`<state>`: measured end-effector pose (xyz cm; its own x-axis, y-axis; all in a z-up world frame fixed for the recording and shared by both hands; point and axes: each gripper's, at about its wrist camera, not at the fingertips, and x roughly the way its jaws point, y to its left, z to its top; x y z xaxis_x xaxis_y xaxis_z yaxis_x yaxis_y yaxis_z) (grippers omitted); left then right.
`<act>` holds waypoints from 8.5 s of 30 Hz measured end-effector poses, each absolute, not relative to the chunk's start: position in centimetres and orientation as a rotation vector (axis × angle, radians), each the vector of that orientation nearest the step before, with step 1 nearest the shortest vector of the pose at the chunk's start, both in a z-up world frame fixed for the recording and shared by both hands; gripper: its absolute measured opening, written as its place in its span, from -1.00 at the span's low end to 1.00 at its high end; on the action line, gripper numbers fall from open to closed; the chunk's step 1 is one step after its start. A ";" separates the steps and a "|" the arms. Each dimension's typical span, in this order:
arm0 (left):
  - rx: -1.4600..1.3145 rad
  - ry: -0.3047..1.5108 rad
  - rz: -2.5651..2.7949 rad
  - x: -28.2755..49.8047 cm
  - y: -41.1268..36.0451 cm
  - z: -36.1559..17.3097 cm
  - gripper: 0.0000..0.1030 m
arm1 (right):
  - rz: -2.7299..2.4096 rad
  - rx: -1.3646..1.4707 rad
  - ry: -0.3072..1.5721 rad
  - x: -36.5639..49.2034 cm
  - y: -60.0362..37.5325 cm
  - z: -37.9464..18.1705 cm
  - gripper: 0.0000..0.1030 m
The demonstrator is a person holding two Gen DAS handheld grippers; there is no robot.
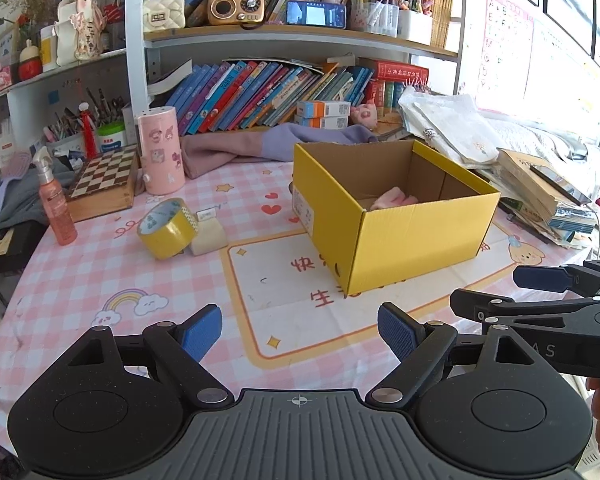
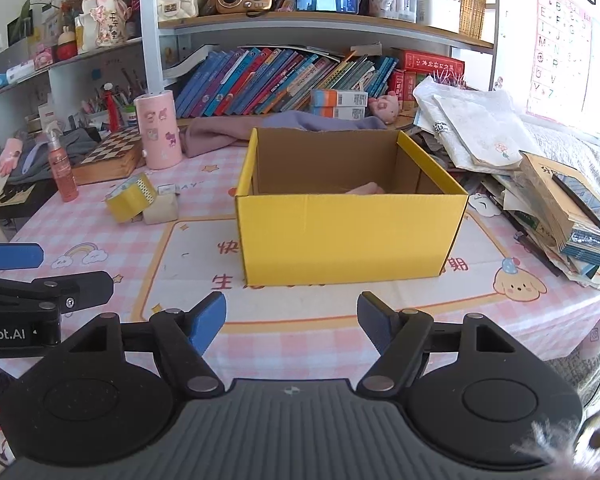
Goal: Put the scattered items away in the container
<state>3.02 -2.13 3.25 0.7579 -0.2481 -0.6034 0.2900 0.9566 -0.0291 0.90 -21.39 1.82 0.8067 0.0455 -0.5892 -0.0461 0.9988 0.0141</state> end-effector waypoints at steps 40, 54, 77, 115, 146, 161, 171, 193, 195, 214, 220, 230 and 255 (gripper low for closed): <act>0.019 0.707 -0.251 -1.4 5.8 1.8 0.72 | 0.131 -0.042 0.697 -3.2 -12.8 0.6 0.50; 0.012 0.712 -0.219 -1.4 7.1 1.7 0.72 | 0.170 -0.056 0.708 -2.8 -11.4 0.4 0.50; 0.003 0.691 -0.174 -1.7 9.2 2.2 0.72 | 0.215 -0.072 0.699 -2.4 -9.3 0.7 0.51; -0.008 0.716 -0.088 4.7 8.9 1.5 0.73 | 0.306 -0.091 0.713 6.1 -8.9 0.0 0.51; 0.057 0.710 -0.057 15.9 7.3 -0.2 0.73 | 0.298 -0.048 0.644 19.8 -10.0 1.0 0.49; 0.069 0.716 -0.064 19.0 5.6 -0.5 0.73 | 0.316 -0.039 0.652 23.4 -10.7 0.9 0.49; 0.073 0.718 -0.072 21.0 5.1 -1.3 0.73 | 0.321 -0.038 0.675 25.3 -10.8 0.4 0.49; 0.062 0.744 -0.084 26.3 4.5 -5.1 0.72 | 0.304 -0.031 0.718 28.3 -10.4 -0.7 0.49; 0.066 0.745 -0.076 26.5 4.5 -5.2 0.72 | 0.306 -0.031 0.721 28.5 -10.3 -0.7 0.49; 0.127 0.744 -0.191 28.3 4.2 -4.1 -0.78 | 0.312 -0.031 0.716 30.0 -9.6 -0.7 0.51; 0.031 0.725 -0.092 25.8 8.0 -2.1 -0.85 | 0.373 -0.054 0.752 30.3 -7.5 -1.4 0.51; -0.130 0.755 0.016 21.5 12.6 -0.7 -0.84 | 0.407 -0.165 0.858 32.2 -2.8 -6.7 0.37; -0.162 0.641 -0.077 16.3 11.3 3.4 -0.84 | 0.413 -0.076 0.759 25.2 -6.2 -1.2 -0.14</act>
